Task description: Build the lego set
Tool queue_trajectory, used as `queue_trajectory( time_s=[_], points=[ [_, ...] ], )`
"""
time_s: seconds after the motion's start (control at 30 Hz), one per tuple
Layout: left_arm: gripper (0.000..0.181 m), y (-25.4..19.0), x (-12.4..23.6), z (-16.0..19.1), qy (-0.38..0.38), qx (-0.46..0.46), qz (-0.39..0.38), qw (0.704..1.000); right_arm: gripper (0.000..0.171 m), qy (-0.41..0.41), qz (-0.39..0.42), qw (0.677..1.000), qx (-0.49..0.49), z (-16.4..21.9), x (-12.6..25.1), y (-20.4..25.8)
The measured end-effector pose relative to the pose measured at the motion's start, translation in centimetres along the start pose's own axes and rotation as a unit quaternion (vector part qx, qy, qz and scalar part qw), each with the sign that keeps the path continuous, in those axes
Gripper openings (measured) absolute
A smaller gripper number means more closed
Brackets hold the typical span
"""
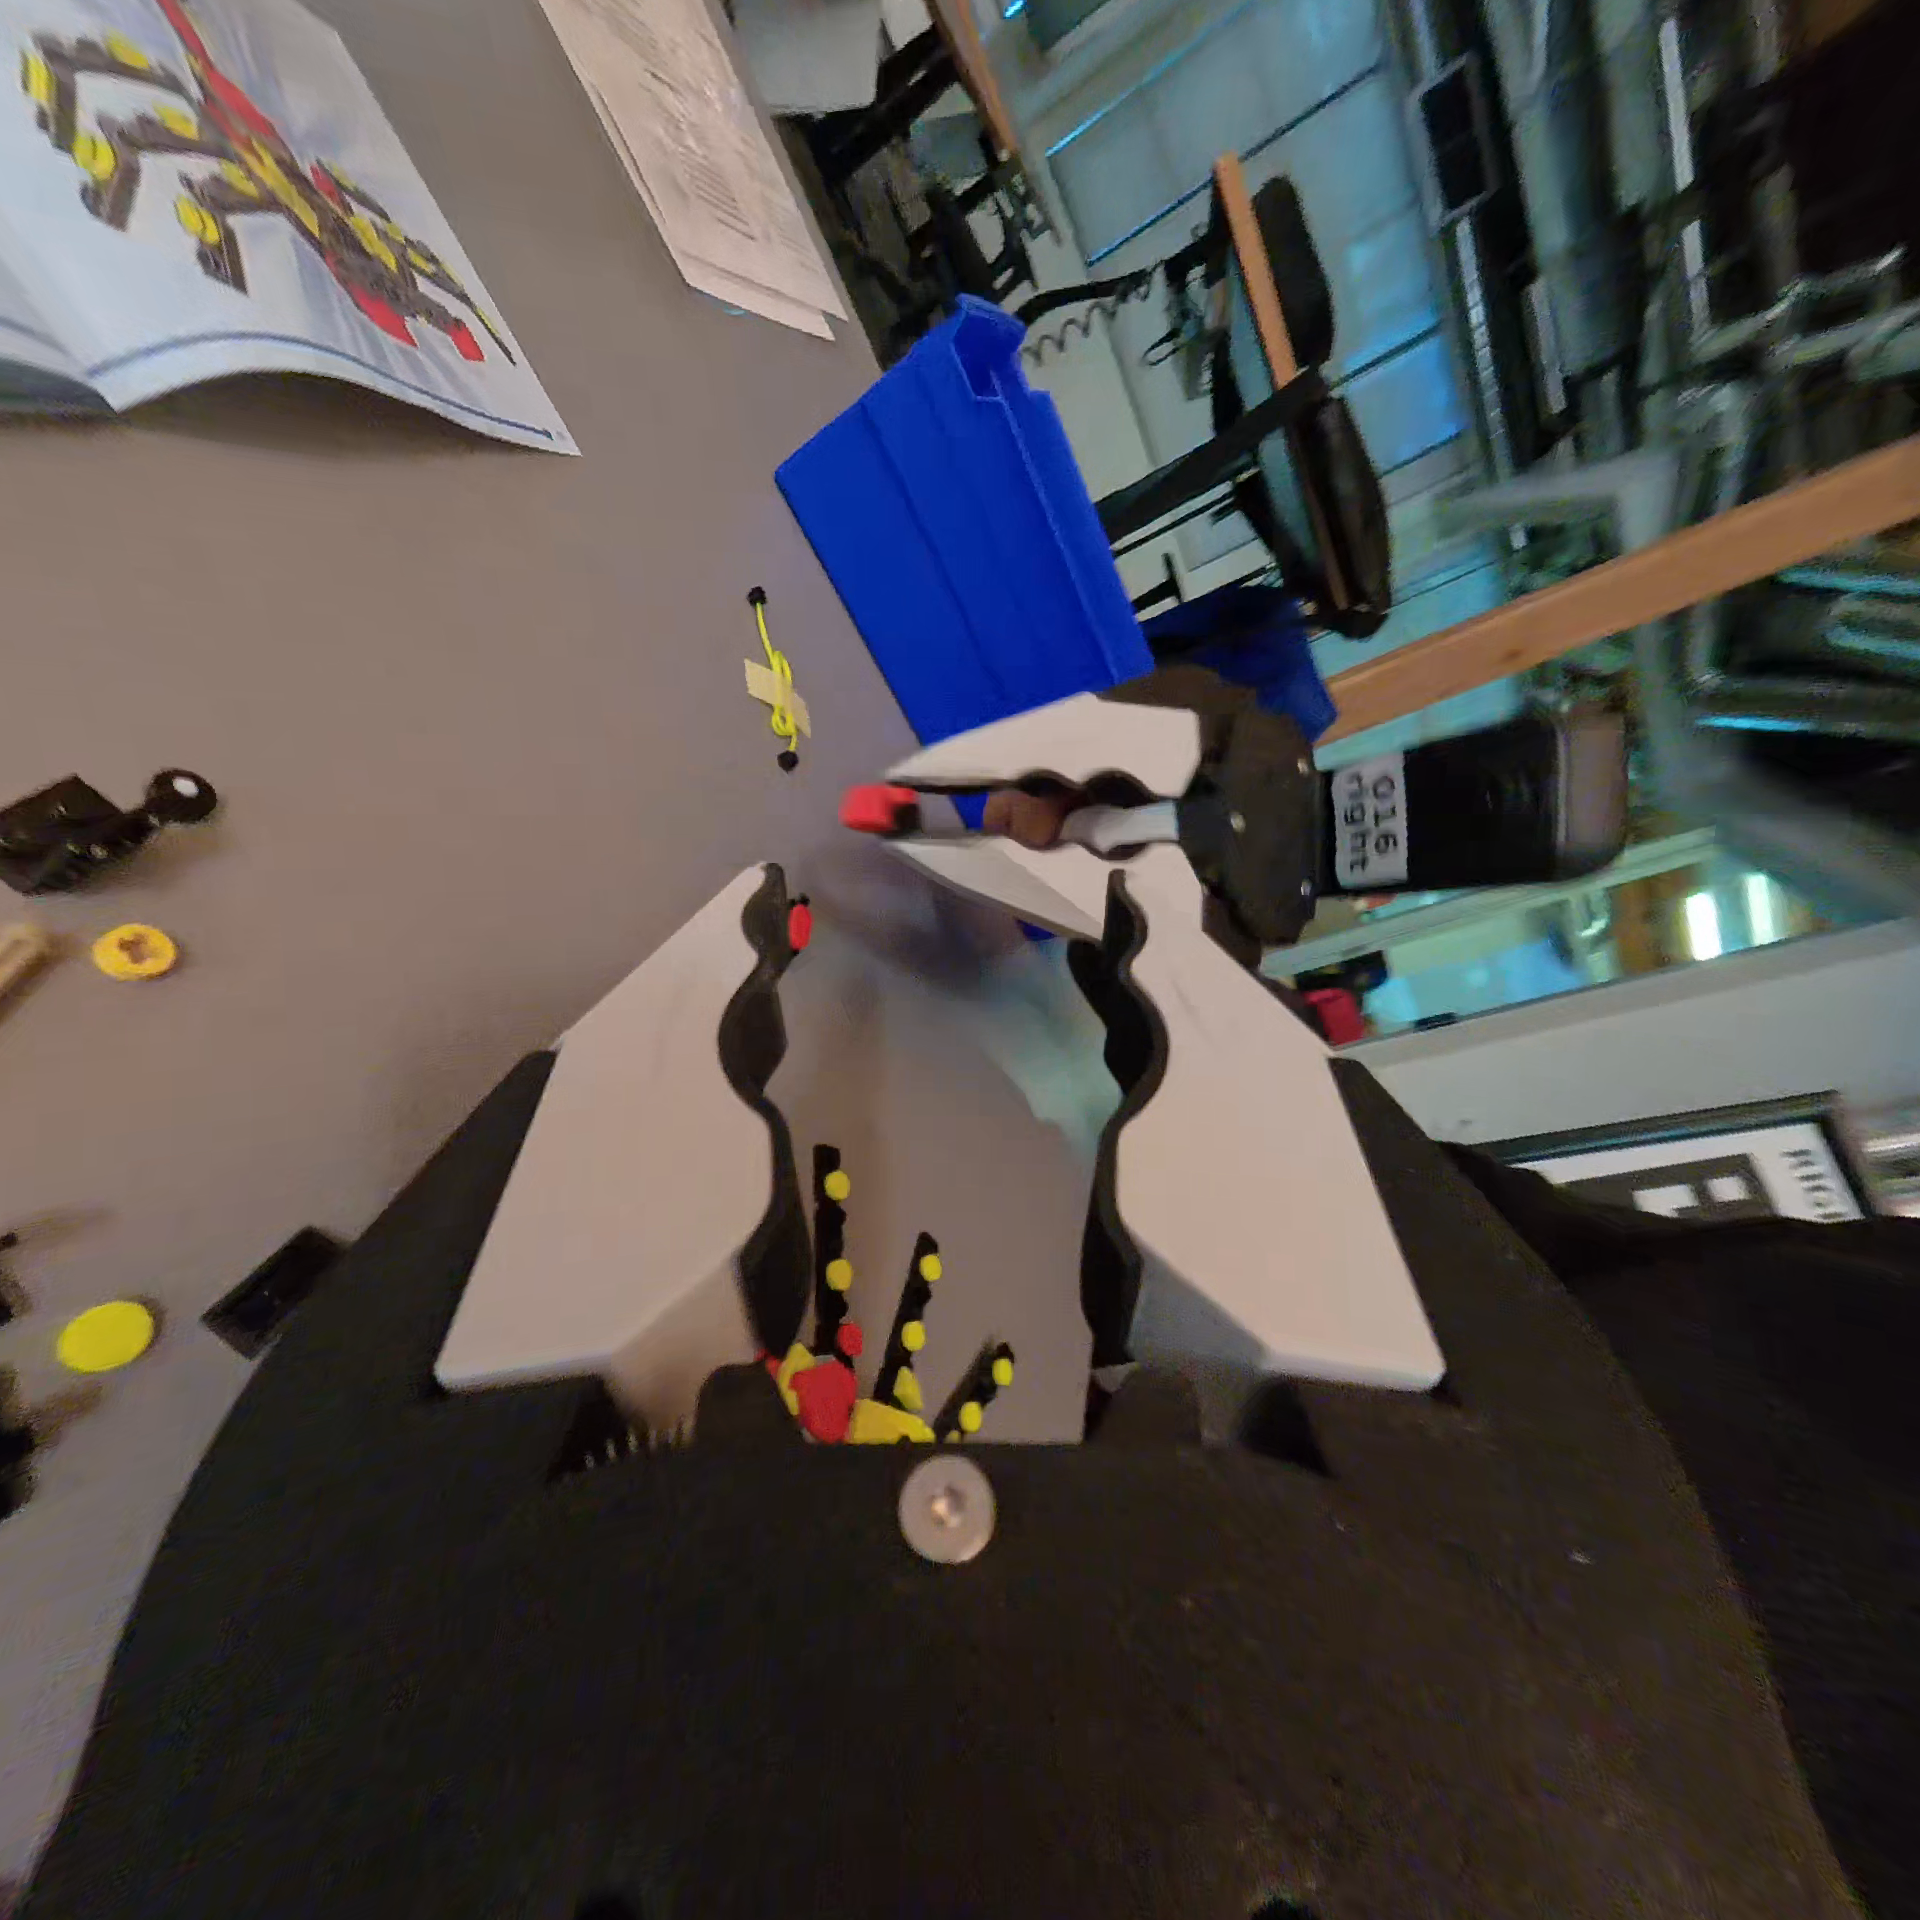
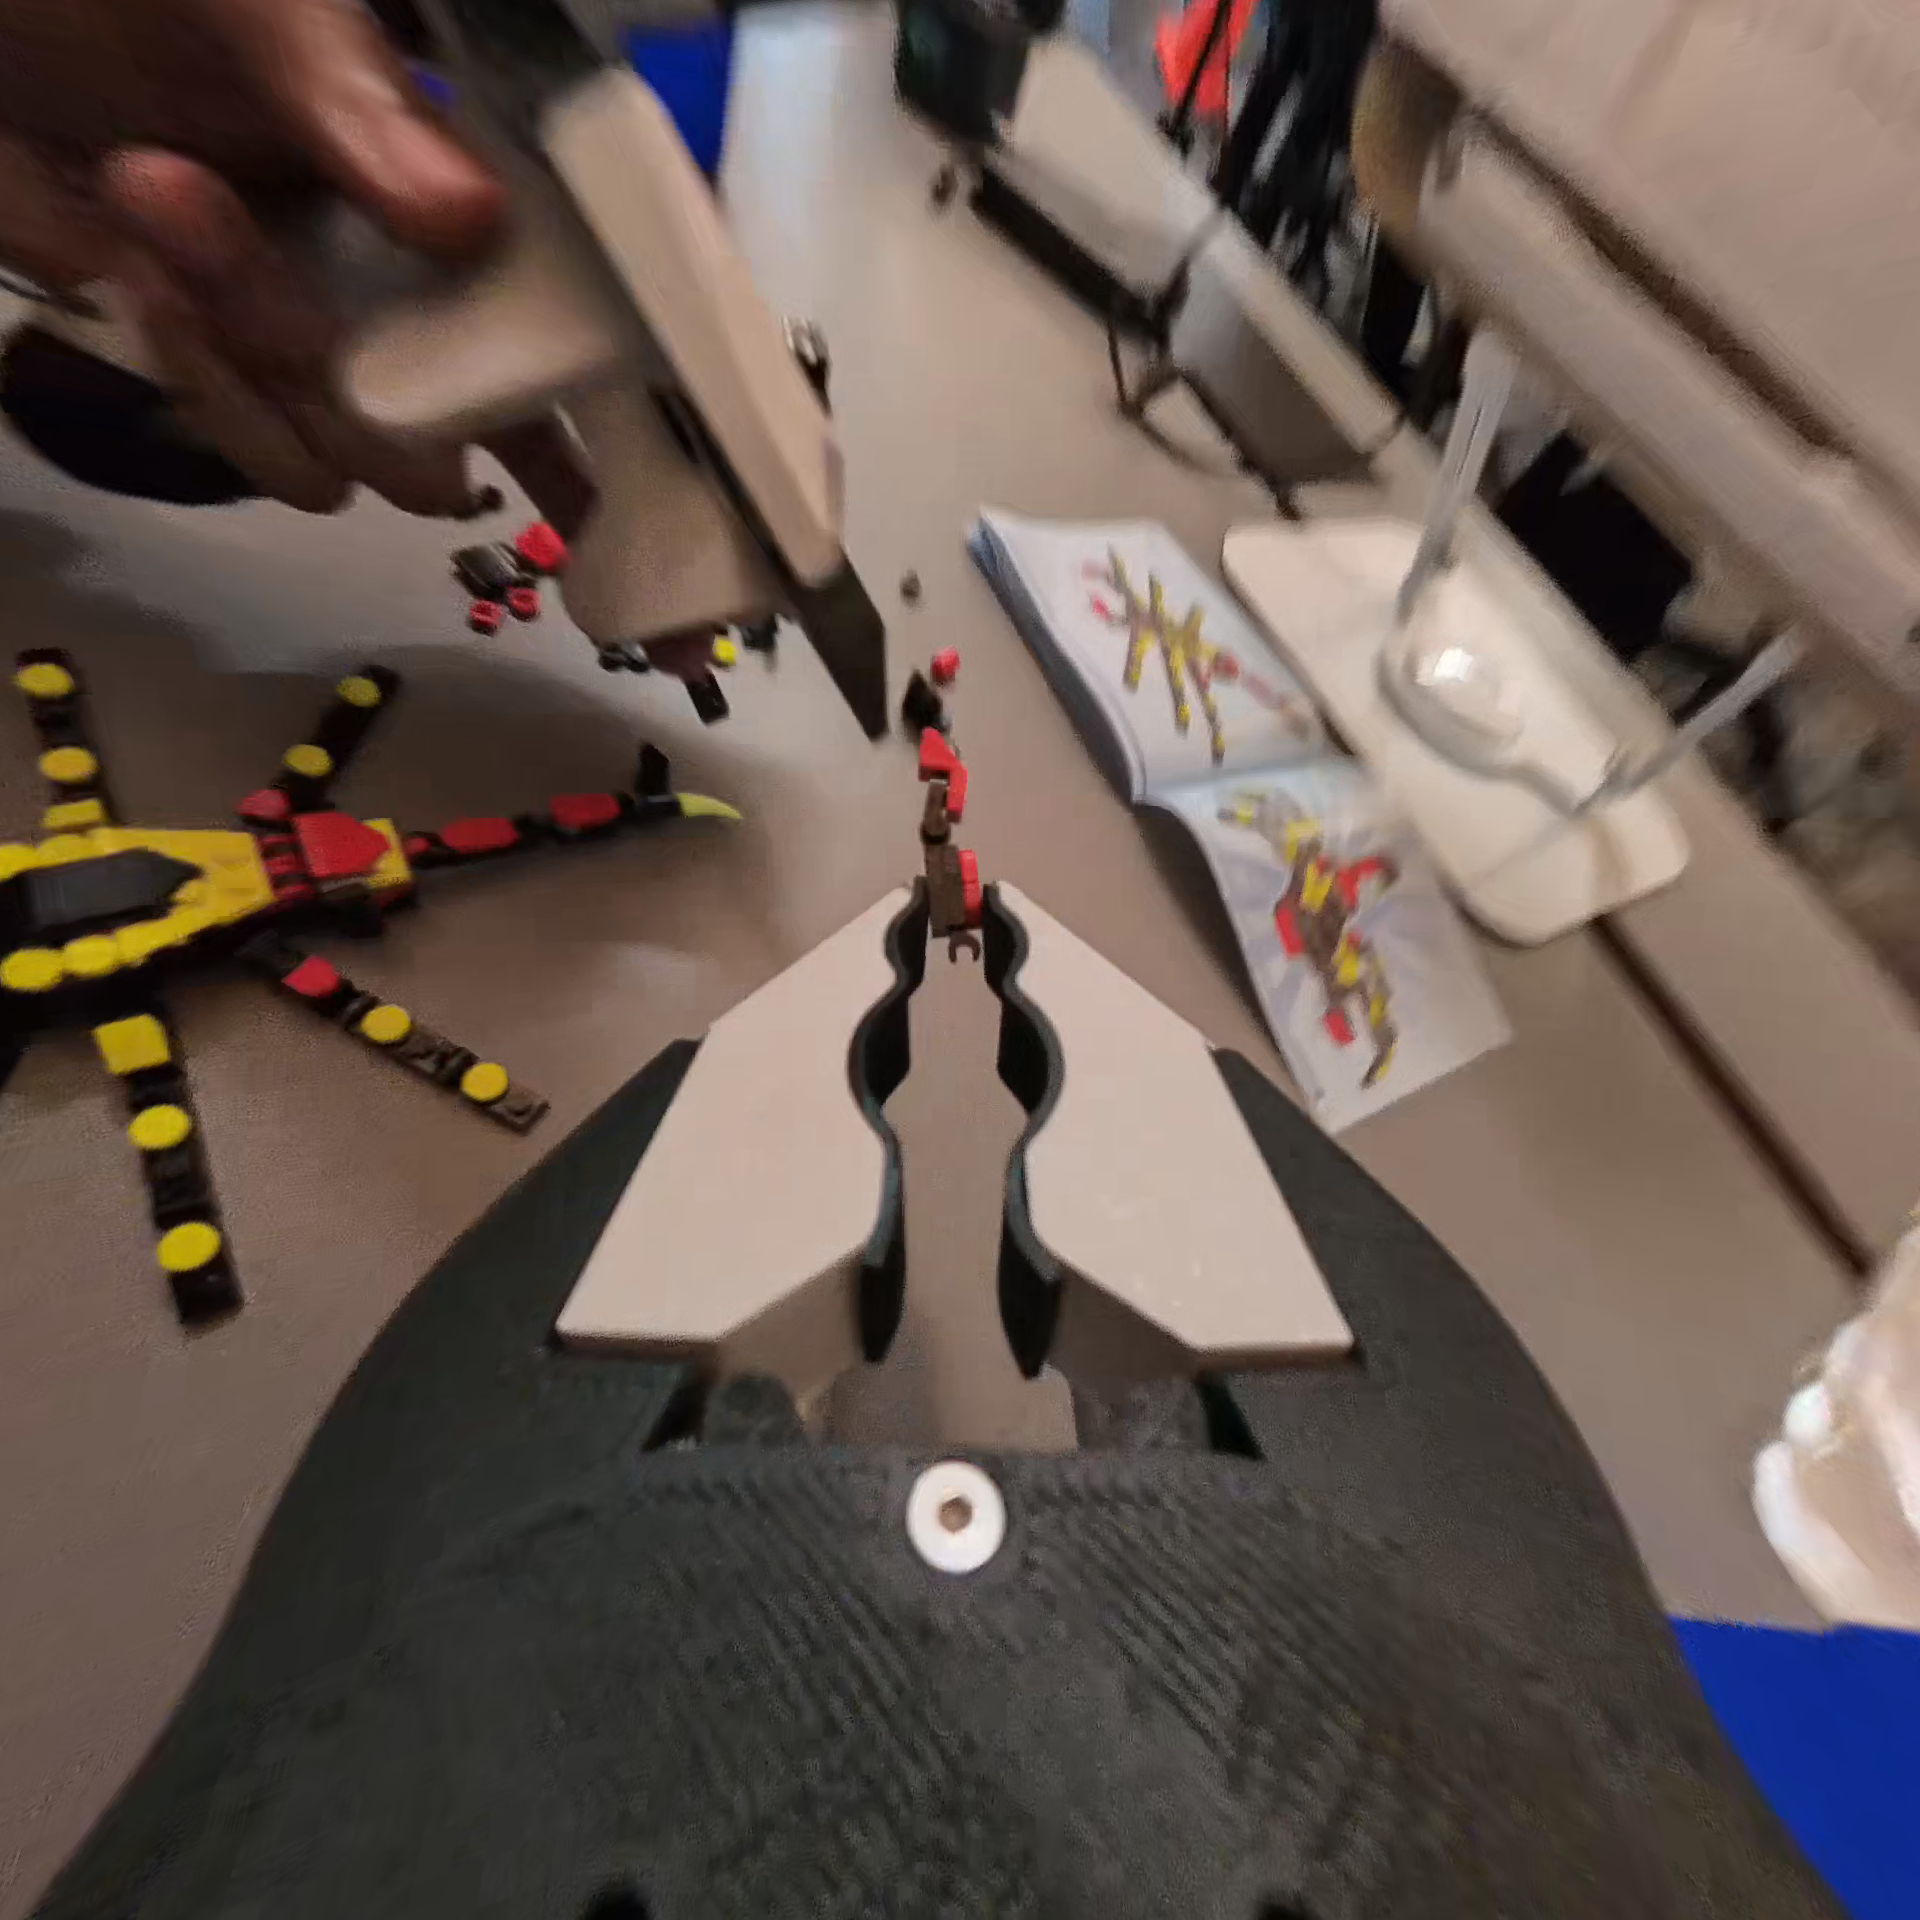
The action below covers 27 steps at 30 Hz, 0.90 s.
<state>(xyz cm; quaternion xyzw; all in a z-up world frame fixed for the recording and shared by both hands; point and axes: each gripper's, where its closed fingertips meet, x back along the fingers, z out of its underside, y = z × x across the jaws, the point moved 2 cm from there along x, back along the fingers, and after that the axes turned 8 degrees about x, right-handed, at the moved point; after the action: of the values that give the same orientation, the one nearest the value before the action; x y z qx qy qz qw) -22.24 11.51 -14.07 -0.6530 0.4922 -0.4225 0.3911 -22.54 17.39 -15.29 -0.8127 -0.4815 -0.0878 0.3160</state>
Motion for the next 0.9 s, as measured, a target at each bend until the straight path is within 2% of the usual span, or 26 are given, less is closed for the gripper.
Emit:
queue_trajectory(
  time_s=[0.13,0.37,0.47,0.6,0.7,0.83,0.9],
  points=[
    [0.056,0.1,0.7,0.3,-0.004,0.026,0.032,0.999,0.008,-0.032,0.024,0.995,0.095,-2.0,0.9,1.2],
    [0.046,-0.2,1.1,1.2,0.021,0.002,0.039,0.999,0.008,-0.048,-0.001,0.995,0.088,-2.7,0.8,2.1],
    [0.026,-0.2,1.1,1.2,0.022,-0.001,0.048,0.999,0.008,-0.053,-0.005,0.995,0.085,-2.9,0.9,2.3],
    [0.020,-0.1,1.0,1.6,0.030,-0.007,0.048,0.998,0.008,-0.060,-0.010,0.995,0.084,-3.3,0.9,2.5],
    [0.007,-0.3,1.0,1.6,0.029,-0.015,0.054,0.998,0.008,-0.059,-0.010,0.995,0.084,-3.3,0.9,2.6],
    [0.009,-0.5,1.0,1.7,0.029,-0.019,0.060,0.998,0.008,-0.063,-0.011,0.995,0.082,-3.4,1.0,2.6],
    [0.026,-0.7,1.1,1.7,0.031,-0.010,0.071,0.997,0.008,-0.064,-0.012,0.994,0.086,-3.4,1.0,2.6]
  ],
)
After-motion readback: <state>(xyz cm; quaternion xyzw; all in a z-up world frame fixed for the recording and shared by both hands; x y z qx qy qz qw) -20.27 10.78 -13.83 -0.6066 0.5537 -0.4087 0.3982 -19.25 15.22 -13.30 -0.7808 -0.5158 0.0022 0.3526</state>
